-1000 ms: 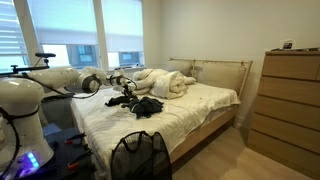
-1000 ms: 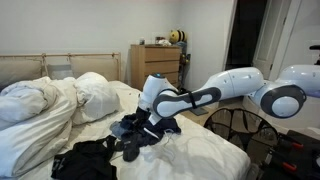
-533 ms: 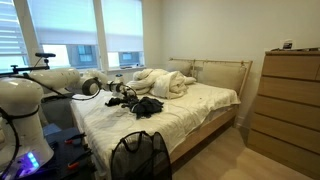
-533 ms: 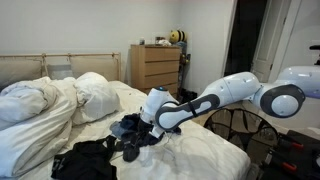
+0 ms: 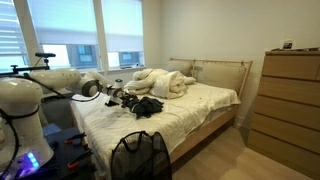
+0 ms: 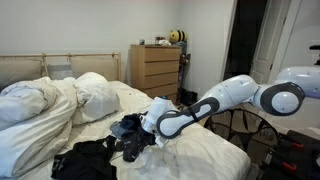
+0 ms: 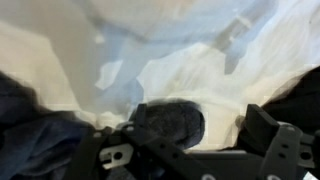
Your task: Put some of the clothes on the bed in the laundry hamper
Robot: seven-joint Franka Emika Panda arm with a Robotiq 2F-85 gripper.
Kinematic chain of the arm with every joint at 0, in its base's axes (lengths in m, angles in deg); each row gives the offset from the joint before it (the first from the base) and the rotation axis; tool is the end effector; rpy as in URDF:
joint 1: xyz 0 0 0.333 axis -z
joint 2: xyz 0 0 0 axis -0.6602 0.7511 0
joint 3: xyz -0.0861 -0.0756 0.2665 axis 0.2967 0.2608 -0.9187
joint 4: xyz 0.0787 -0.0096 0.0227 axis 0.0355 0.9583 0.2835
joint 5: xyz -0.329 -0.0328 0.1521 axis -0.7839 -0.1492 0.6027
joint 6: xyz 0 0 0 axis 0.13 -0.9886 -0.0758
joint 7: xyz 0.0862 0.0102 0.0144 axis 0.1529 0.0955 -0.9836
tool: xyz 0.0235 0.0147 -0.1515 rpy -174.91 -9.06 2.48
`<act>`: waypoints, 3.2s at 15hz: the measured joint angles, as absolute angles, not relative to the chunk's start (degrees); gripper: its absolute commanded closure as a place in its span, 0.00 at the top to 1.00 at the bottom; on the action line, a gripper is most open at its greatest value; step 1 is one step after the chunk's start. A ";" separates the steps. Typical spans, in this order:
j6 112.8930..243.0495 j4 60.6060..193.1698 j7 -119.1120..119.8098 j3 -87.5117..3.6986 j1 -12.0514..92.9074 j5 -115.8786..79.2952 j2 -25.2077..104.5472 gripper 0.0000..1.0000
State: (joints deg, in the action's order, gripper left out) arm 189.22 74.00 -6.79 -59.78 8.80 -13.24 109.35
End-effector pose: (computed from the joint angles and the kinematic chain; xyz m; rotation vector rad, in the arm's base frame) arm 0.5980 0.4868 0.0274 -2.6614 -0.7627 -0.3736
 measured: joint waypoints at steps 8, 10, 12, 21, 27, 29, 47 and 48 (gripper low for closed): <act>192.87 76.40 -10.62 -61.79 9.51 -11.92 109.43 1.00; 193.01 76.55 -10.62 -61.61 9.77 -11.92 109.44 1.00; 193.94 76.78 -10.62 -60.88 9.85 -11.95 109.44 1.00; 199.21 78.93 -10.63 -58.32 9.44 -13.10 109.46 1.00; 207.61 81.21 -10.64 -58.02 9.03 -14.81 109.48 0.88; 209.09 81.71 -10.64 -57.99 9.02 -15.34 109.48 0.66; 212.07 80.80 -10.62 -57.37 9.19 -16.50 109.30 0.01; 212.12 79.76 -10.62 -57.66 9.16 -16.54 109.18 0.01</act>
